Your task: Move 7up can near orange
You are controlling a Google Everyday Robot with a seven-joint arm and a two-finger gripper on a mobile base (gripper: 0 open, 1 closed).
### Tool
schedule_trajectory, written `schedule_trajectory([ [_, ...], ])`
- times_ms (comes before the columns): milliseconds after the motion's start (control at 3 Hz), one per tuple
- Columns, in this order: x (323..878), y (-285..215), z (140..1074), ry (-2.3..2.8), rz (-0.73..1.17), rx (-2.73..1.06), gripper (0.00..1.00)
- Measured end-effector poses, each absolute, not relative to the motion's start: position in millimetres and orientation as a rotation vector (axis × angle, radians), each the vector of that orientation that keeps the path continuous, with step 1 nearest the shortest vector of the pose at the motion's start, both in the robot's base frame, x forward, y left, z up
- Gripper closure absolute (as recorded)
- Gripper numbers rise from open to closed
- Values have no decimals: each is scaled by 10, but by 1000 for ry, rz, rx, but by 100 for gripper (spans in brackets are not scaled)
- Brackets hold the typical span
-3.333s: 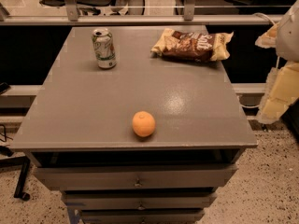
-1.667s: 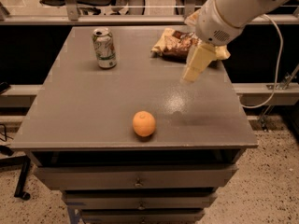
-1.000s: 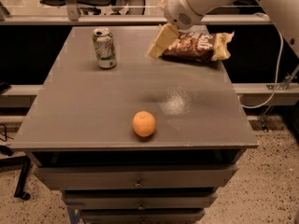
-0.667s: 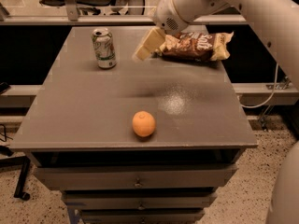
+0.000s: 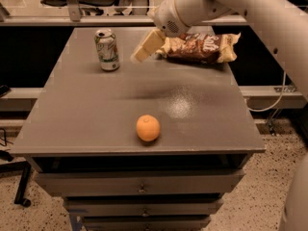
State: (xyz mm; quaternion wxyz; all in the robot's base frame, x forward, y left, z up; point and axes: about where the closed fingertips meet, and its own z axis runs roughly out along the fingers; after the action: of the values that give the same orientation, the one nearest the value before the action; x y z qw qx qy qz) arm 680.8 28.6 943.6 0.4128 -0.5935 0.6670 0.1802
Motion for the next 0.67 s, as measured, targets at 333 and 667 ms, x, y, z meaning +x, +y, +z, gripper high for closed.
schedule_trajectory([
  [333,6994,629,9389,1579,530,-1433,0],
  [667,7195,941,9292,1529,611,-1388,0],
])
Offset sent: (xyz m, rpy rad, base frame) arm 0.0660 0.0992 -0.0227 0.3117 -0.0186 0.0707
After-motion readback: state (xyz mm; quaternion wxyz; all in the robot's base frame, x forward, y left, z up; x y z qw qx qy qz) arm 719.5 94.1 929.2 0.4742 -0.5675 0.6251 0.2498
